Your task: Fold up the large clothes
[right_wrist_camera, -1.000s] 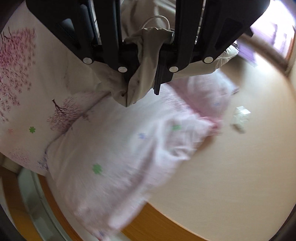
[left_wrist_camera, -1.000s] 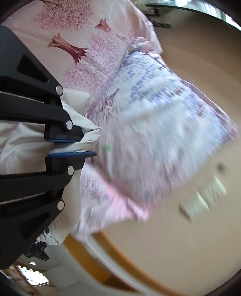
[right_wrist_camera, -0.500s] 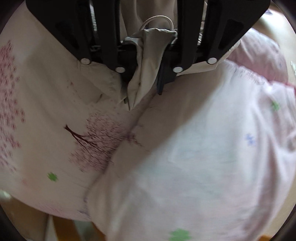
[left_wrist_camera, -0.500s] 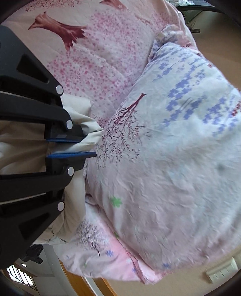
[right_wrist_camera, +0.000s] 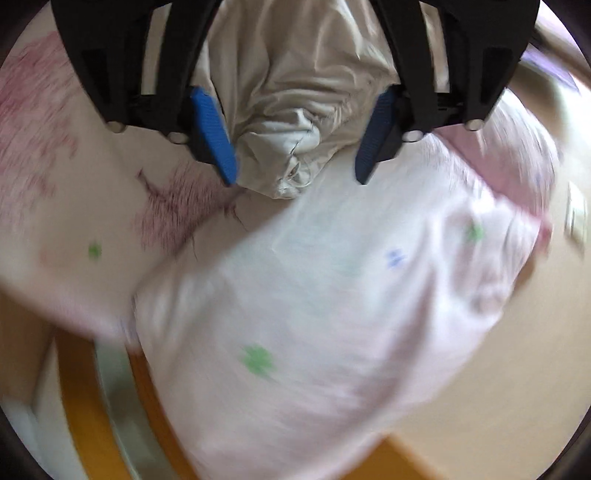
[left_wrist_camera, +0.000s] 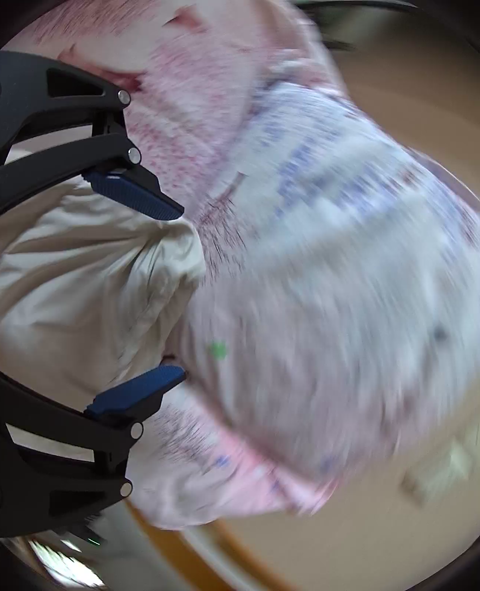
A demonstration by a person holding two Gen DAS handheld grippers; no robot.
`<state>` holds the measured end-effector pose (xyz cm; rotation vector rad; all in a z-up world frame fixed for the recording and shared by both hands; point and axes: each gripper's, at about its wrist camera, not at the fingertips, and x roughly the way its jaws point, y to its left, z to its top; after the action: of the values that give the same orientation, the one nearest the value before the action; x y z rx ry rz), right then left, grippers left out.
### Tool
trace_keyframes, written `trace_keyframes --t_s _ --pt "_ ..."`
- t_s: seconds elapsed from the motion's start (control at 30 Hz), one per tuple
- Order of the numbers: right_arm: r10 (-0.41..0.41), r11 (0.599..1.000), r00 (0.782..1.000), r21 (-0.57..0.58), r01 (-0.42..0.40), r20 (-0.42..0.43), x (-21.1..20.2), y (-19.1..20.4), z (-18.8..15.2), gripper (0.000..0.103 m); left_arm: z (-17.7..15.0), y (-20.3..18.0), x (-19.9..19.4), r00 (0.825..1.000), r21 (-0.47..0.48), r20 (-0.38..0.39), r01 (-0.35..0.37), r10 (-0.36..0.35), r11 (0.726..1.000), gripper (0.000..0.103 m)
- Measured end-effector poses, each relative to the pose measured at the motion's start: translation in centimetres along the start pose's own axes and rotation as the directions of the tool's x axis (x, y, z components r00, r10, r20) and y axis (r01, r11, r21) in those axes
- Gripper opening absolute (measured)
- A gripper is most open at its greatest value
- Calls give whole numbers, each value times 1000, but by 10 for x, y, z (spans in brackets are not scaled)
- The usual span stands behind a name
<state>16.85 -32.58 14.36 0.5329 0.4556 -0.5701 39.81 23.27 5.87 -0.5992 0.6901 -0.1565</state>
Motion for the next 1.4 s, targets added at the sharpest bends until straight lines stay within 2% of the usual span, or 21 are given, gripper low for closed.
trace_keyframes --t_s 0.03,0.1,0.13,0.23,0.3,0.4,0.53,0.6,0.7,0.8,0.87,0.97,1.03,1.1,1.17,1.23,1.3,1.4 --pt "19 997 999 -79 -22 -48 2 10 -6 41 -6 -10 -8 1000 55 10 8 -9 998 80" --pt "50 983 990 -168 -73 -135 10 27 -20 30 -24 -33 -19 1000 194 0 10 -10 981 80" --pt "46 977 985 -199 -79 -163 15 34 -25 29 -34 -44 -19 1000 253 -22 16 -10 967 80" --pt "-6 958 972 -280 -61 -233 28 49 -42 29 -55 -65 -1 994 329 -106 17 19 944 80" --pt "-68 958 956 -286 -17 -284 43 49 -47 29 -61 -68 17 986 339 -157 -7 64 941 78" --pt "-147 959 941 -277 60 -305 61 51 -50 29 -61 -63 44 972 334 -194 -63 134 941 75" --pt "-238 949 913 -278 147 -330 88 45 -44 29 -48 -52 67 962 274 -216 -104 166 956 74" --pt "-263 951 886 -258 172 -381 106 40 -42 29 -45 -45 77 957 253 -225 -123 182 960 74" --pt "-267 958 862 -212 191 -431 124 31 -37 29 -41 -42 89 951 246 -221 -159 215 956 74" --pt "-242 970 848 -150 193 -472 133 19 -33 28 -38 -46 99 946 231 -223 -182 235 956 75" --pt "-215 976 855 -143 166 -472 128 15 -32 29 -37 -46 93 949 211 -224 -176 223 962 75" --pt "-139 985 903 -153 82 -407 92 3 -26 29 -38 -44 70 965 180 -212 -117 155 977 74" --pt "-64 990 939 -141 16 -338 50 -9 -28 29 -39 -39 45 976 174 -179 -91 123 980 74" --pt "-55 990 955 -143 13 -291 23 -23 -32 29 -38 -31 23 981 179 -141 -105 131 978 74" --pt "-84 988 958 -149 44 -273 11 -35 -37 29 -38 -21 13 978 186 -124 -140 165 972 74" --pt "-129 987 944 -134 91 -305 17 -50 -44 28 -40 -10 12 970 178 -137 -173 199 969 74" --pt "-123 992 932 -79 102 -340 34 -62 -50 24 -42 -1 21 965 145 -171 -176 200 974 71" --pt "-124 992 936 -53 113 -330 47 -74 -50 20 -50 4 36 956 143 -191 -198 223 970 70"
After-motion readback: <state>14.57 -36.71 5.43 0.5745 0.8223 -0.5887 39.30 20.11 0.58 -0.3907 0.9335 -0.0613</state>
